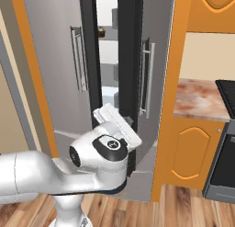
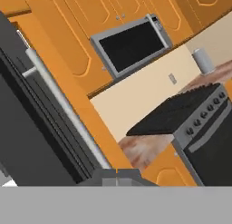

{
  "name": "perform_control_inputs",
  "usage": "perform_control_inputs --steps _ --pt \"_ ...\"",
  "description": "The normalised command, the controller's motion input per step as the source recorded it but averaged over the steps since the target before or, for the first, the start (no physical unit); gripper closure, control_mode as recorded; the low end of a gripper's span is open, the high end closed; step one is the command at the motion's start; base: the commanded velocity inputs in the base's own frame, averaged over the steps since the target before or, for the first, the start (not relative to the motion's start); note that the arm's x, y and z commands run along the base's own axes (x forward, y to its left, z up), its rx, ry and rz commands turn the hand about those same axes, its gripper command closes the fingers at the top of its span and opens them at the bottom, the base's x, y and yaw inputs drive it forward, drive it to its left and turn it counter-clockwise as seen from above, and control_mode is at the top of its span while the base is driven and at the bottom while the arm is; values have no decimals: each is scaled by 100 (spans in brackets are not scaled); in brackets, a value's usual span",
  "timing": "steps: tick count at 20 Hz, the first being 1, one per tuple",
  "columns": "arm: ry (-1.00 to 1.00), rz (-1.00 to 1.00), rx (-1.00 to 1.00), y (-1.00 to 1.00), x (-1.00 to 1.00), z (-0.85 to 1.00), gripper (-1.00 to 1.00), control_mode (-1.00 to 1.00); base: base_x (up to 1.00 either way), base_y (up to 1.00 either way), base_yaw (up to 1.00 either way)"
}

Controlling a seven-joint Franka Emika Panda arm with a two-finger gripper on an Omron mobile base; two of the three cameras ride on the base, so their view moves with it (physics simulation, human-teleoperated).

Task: Take the cupcakes from the fridge and place them on the empty tray on the dining counter.

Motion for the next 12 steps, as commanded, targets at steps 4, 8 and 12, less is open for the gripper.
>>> perform_control_inputs --steps 4,8,12 --pt "-8 4 -27 100 0 100 100 -100 0 0 0" --pt "-6 -4 -39 100 15 100 100 -100 0 0 0" --pt "3 -20 -37 100 76 95 100 -100 0 0 0"
